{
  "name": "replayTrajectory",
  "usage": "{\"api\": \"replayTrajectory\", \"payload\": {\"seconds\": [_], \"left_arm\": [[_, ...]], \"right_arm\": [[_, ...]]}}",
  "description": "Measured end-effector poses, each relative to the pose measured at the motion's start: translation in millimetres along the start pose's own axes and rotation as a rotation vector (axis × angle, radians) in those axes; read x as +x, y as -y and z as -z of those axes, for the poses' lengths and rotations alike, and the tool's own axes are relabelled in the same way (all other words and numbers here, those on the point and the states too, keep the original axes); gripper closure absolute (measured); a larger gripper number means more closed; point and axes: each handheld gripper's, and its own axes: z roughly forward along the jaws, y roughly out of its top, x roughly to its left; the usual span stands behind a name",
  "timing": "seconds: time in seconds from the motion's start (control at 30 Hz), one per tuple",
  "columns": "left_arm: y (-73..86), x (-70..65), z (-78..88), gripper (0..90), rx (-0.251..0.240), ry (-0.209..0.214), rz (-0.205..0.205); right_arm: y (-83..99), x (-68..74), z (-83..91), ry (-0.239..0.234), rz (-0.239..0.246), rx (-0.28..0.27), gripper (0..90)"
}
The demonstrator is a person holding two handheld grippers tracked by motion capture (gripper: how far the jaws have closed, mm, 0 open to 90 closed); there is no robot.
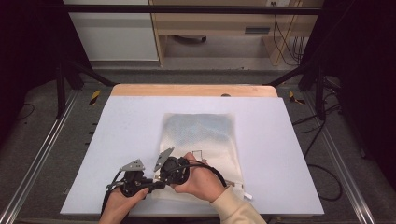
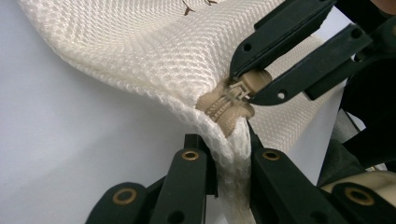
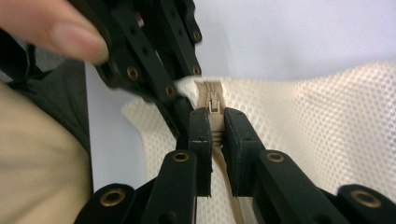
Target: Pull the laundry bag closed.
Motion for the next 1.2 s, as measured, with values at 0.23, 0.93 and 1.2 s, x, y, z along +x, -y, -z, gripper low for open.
{"api": "replayTrajectory", "payload": {"seconds": [0.23,0.93,1.2], "left_arm": [[-0.8,-2.3,0.0,85.4,0.009,-0.009,-0.020],[-3.1,-10.2,0.5,85.3,-0.009,-0.018,-0.028],[-5.7,-9.3,6.2,85.3,-0.042,-0.012,-0.012]], "right_arm": [[5.6,-3.0,1.6,-0.013,-0.026,-0.010,82.3],[13.6,-2.8,7.2,-0.018,-0.014,0.002,82.3],[11.7,-1.0,14.8,-0.009,-0.007,-0.033,82.3]]}}
